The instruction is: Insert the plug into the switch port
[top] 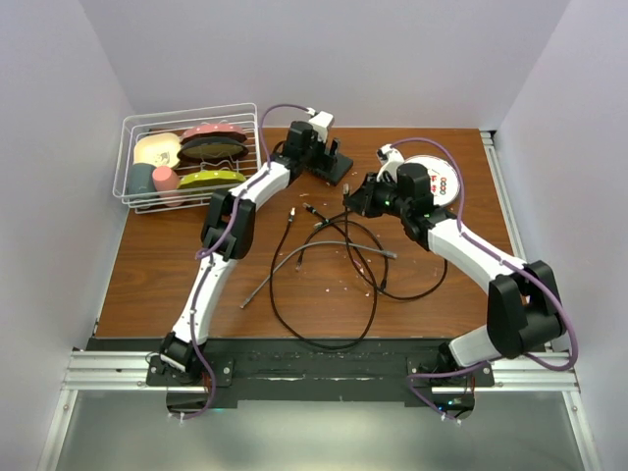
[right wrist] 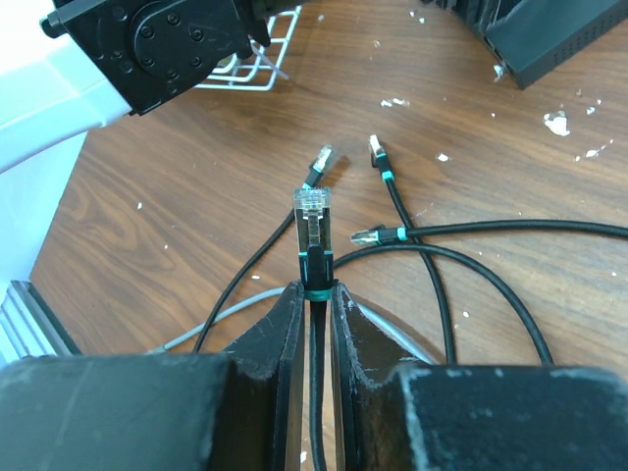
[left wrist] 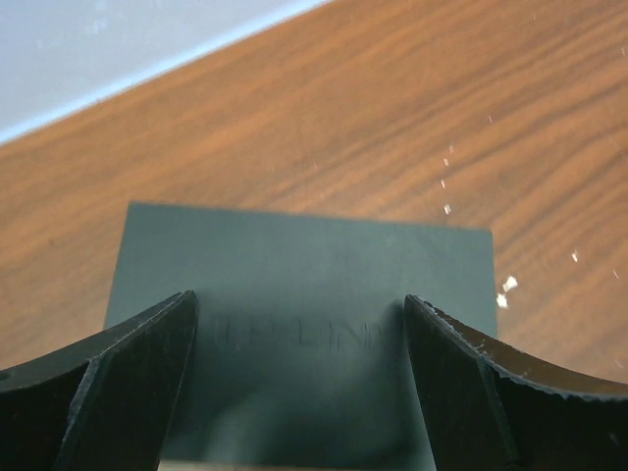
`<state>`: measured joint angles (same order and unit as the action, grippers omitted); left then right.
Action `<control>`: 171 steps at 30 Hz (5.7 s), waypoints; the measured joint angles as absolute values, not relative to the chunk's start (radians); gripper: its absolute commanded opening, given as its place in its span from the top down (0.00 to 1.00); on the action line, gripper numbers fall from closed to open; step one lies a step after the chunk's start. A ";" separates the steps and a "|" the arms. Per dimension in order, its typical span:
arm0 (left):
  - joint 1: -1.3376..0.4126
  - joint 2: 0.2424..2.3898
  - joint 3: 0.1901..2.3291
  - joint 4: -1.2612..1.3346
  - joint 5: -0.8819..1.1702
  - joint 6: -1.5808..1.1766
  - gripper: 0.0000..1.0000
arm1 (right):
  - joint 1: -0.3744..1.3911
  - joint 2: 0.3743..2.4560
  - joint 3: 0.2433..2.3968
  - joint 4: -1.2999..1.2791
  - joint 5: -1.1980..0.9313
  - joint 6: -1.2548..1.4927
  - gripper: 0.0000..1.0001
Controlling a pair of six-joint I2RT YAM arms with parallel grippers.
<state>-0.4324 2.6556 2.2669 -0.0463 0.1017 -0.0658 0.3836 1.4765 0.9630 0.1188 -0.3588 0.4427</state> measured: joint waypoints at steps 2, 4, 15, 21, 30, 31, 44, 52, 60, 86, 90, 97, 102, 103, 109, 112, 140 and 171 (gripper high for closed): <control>-0.432 2.640 2.260 -0.087 0.109 -0.066 0.08 | 0.384 1.457 0.963 0.115 -0.360 0.440 1.00; -0.432 2.636 2.264 -0.116 0.119 -0.064 0.08 | 0.384 1.439 0.963 0.113 -0.362 0.437 1.00; -0.432 2.559 2.170 -0.151 0.126 -0.094 0.00 | 0.384 1.390 0.957 0.067 -0.386 0.425 1.00; -0.391 2.547 2.157 -0.141 0.064 -0.189 0.00 | 0.384 1.381 0.957 0.058 -0.389 0.419 1.00; -0.324 2.654 2.296 -0.136 0.038 -0.256 0.08 | 0.384 1.386 0.957 0.035 -0.397 0.403 1.00; -0.324 2.662 2.296 -0.136 0.052 -0.261 0.09 | 0.384 1.386 0.957 0.030 -0.397 0.401 1.00; -0.343 2.508 1.955 0.049 0.302 -0.301 0.19 | 0.384 1.387 0.957 0.014 -0.408 0.390 1.00; -0.387 2.334 1.664 0.117 0.385 -0.324 0.15 | 0.384 1.387 0.957 0.008 -0.410 0.378 1.00; -0.395 2.294 1.650 0.212 0.241 -0.318 0.09 | 0.384 1.388 0.957 0.005 -0.407 0.373 1.00; -0.484 2.738 2.364 -0.010 0.276 -0.141 0.02 | 0.378 1.435 0.959 -0.052 -0.344 0.373 1.00; -0.481 2.727 2.347 -0.020 0.305 -0.119 0.05 | 0.378 1.433 0.959 -0.054 -0.331 0.373 1.00; -0.479 2.602 2.155 -0.034 0.340 -0.123 0.06 | 0.378 1.413 0.958 -0.063 -0.296 0.373 1.00; -0.479 2.540 2.059 -0.044 0.331 -0.140 0.03 | 0.377 1.411 0.942 -0.060 -0.271 0.381 1.00; -0.479 2.532 2.046 -0.044 0.325 -0.142 0.03 | 0.377 1.412 0.936 -0.060 -0.271 0.383 1.00; -0.474 2.526 2.067 -0.112 0.307 -0.172 0.04 | 0.376 1.434 0.922 -0.058 -0.260 0.395 1.00; -0.469 2.528 2.104 -0.215 0.307 -0.183 0.03 | 0.374 1.448 0.916 -0.053 -0.247 0.402 1.00; -0.428 2.304 1.748 -0.211 0.396 -0.199 0.00 | 0.374 1.741 1.027 -0.030 -0.188 0.428 1.00; -0.403 1.881 1.163 -0.031 0.170 -0.321 0.00 | 0.257 2.243 1.684 -0.199 0.007 0.348 1.00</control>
